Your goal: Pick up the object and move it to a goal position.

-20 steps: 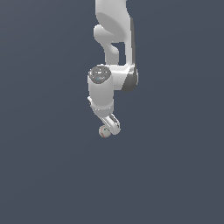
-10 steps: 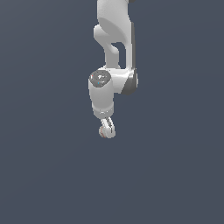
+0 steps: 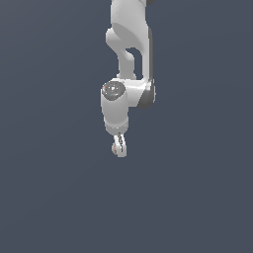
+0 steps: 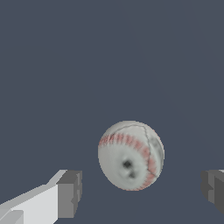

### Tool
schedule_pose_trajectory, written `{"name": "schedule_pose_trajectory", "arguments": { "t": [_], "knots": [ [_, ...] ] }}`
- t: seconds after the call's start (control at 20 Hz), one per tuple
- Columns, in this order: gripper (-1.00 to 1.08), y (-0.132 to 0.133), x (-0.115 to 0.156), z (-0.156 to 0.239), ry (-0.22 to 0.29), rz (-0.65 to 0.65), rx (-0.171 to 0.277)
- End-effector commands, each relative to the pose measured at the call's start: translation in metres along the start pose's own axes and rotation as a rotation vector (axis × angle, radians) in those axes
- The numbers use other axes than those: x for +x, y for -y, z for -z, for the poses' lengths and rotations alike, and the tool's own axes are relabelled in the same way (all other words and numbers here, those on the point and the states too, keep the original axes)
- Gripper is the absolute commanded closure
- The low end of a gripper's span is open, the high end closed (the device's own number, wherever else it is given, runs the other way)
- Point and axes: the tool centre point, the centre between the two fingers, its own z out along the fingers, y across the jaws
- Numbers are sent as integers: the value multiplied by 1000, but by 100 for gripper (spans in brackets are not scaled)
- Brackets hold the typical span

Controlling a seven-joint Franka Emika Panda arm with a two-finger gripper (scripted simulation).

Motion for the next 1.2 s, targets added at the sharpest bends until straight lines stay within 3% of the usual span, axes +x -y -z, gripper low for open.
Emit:
{"name": "schedule_pose_trajectory", "arguments": {
  "t": [0.0, 1.0, 1.05, 1.15],
  "knots": [
    [-92, 0, 0, -1, -1, -15, 0],
    [-92, 0, 0, -51, -1, -18, 0],
    [108, 0, 0, -51, -1, -18, 0],
    [108, 0, 0, -51, -1, -18, 0]
  ]
}}
